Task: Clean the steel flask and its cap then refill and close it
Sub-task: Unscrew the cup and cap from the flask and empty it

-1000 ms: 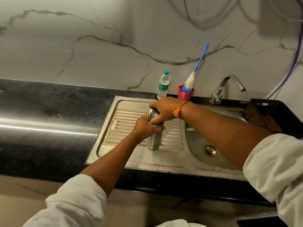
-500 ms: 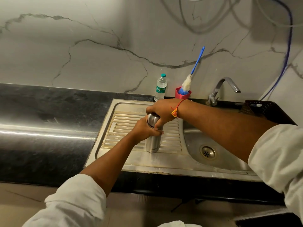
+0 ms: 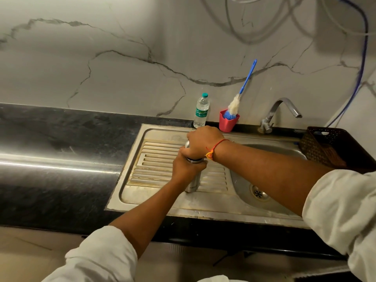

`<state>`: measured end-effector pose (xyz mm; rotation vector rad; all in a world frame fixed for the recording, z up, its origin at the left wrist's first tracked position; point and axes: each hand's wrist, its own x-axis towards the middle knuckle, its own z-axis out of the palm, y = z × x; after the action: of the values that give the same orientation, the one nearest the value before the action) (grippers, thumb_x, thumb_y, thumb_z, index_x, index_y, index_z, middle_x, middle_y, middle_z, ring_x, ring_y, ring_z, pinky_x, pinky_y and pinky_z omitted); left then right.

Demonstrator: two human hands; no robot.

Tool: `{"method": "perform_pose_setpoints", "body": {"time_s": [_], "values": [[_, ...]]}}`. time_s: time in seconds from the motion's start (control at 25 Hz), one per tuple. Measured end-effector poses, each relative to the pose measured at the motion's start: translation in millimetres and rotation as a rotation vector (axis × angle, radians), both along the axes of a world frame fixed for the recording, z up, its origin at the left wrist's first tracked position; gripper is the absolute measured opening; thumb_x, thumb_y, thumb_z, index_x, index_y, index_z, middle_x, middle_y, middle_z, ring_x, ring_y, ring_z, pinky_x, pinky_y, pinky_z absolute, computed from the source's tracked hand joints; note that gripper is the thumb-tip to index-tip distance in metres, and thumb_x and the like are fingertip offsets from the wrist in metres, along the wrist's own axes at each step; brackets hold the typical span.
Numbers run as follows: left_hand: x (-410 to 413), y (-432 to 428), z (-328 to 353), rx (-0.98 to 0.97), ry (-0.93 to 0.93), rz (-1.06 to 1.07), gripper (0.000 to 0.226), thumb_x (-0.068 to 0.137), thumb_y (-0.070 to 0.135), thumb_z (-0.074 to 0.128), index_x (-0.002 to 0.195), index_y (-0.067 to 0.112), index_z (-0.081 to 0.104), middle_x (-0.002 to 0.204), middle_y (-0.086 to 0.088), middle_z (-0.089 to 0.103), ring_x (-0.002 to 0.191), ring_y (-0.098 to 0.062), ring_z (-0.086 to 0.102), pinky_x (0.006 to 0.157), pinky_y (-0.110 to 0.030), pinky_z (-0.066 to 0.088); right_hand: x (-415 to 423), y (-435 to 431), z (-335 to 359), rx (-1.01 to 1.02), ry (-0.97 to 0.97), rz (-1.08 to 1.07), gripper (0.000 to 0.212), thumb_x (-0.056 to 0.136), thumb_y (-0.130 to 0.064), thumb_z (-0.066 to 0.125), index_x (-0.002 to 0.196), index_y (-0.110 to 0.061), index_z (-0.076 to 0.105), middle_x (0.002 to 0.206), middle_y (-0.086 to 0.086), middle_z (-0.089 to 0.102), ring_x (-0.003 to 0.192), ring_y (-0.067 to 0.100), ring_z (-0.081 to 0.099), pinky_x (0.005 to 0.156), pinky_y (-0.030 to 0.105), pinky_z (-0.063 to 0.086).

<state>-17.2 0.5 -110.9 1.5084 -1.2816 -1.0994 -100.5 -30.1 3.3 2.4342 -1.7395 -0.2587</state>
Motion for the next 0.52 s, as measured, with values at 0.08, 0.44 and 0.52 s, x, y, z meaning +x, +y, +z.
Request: {"method": "perform_pose_setpoints", "body": {"time_s": [0.08,0.44,0.52], "values": [[4,-4,1,0.009,-0.01,-0.038,0.056,0.068,0.023,0.091,0.114,0.024,0.059,0.094,0.011,0.067,0.087,-0.006,0.065,0.067,-0.021,0.05,-2,-3,0,-0.025,-0.007,0.025,0.062,0.084,-0.072,0.041,0.111,-0.022,0.066,0.101,0.004,0.07,0.09,0.024,0.061,0.073,0.036,0.05],[26,-15,3,-0.045,0.039,-0.328,0.05,0.07,0.009,0.089,0.112,0.022,0.064,0.097,0.0,0.074,0.091,-0.015,0.072,0.076,-0.025,0.059,-18,-15,13,0.212,0.024,0.4,0.046,0.085,-0.058,0.06,0.12,-0.028,0.052,0.098,-0.001,0.06,0.089,0.017,0.057,0.076,0.031,0.053],[27,-17,5,-0.053,0.048,-0.341,0.051,0.069,0.006,0.089,0.11,0.024,0.065,0.098,0.002,0.074,0.092,-0.012,0.072,0.078,-0.024,0.059,-18,-20,17,0.278,0.046,0.45,0.048,0.083,-0.046,0.07,0.125,-0.032,0.052,0.111,-0.001,0.057,0.1,0.018,0.053,0.084,0.034,0.052]]}}
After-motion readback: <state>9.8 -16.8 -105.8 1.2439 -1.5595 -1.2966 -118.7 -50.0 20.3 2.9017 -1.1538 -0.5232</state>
